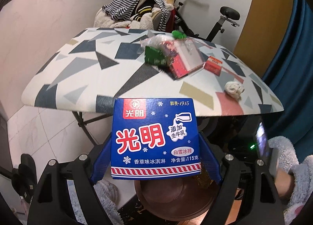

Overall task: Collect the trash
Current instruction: 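Drop the gold foil into the brown bin with the right tool while the left tool holds the box, then lower the ice cream box into the brown bin and open the left tool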

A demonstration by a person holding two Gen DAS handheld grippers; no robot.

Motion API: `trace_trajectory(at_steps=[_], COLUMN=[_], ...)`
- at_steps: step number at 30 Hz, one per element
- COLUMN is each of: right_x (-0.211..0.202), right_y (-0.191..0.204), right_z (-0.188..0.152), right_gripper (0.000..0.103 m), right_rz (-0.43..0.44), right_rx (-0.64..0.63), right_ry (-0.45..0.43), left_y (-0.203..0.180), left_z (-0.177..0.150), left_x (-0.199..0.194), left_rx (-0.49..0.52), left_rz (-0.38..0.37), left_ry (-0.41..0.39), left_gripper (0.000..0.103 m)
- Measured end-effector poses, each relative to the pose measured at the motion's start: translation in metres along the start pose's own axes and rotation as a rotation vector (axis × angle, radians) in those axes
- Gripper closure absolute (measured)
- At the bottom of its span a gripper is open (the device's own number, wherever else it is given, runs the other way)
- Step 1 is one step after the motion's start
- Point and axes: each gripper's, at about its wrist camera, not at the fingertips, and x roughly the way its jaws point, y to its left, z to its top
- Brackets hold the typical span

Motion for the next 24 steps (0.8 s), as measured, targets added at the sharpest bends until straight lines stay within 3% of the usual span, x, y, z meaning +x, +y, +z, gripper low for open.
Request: trace_trajectory(at_steps=[2, 7, 9, 11, 14, 18, 22, 24], right_x=[0.017, 0.031, 0.036, 0.034, 0.023, -0.004, -0.05, -0.073], right_y=[0.0, 0.013, 0.019, 0.023, 0.028, 0.016, -0.004, -0.015], right_z=[-0.007, -0.01, -0.015, -0.012, -0.01, -0.005, 0.0, 0.001], right_gripper=[0.098, 0.096, 0.085, 0.062, 0.042, 0.03, 0.009, 0.007], right_rz=[-0.023, 0.016, 0.077, 0.098, 0.098, 0.095, 0.071, 0.045], right_rx=[-0.016, -0.068, -0.084, -0.112, -0.141, -0.083, 0.002, 0.036], right_ry=[0.04, 0.069, 0.095, 0.095, 0.043, -0.059, -0.206, -0.282], left_y=[0.003, 0.009, 0.011, 0.013, 0.013, 0.013, 0.008, 0.003], left_z=[-0.006, -0.019, -0.022, -0.024, -0.026, -0.03, -0.033, -0.035], left_x=[0.004, 0.014, 0.017, 0.02, 0.022, 0.028, 0.036, 0.042], left_rx=[-0.008, -0.023, -0.032, -0.041, -0.039, -0.041, -0.032, -0.012], left_rz=[0.002, 0.008, 0.01, 0.005, 0.0, -0.012, -0.037, -0.042], left_ry=[0.004, 0.023, 0.033, 0.04, 0.044, 0.056, 0.083, 0.102], left_gripper=[0.023, 0.023, 0.023, 0.023, 0.023, 0.023, 0.023, 0.023])
